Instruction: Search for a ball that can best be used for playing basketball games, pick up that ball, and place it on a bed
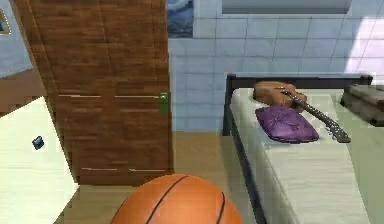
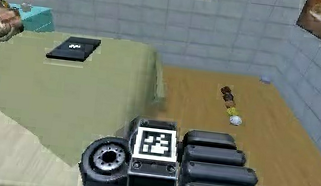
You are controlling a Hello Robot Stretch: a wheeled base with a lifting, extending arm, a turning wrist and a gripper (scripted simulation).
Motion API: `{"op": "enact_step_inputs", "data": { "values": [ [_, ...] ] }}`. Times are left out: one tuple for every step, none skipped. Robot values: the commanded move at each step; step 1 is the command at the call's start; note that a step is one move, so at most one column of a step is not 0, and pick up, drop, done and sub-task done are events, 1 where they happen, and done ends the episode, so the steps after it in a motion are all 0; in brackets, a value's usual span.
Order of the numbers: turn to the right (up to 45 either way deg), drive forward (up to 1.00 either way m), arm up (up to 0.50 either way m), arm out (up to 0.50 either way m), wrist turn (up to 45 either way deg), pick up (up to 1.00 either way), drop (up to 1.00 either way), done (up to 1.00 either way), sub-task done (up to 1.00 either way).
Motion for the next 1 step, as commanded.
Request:
{"op": "enact_step_inputs", "data": {
  "values": [
    [0.0,1.0,0.0,0.0,0.0,0.0,0.0,0.0,0.0]
  ]
}}
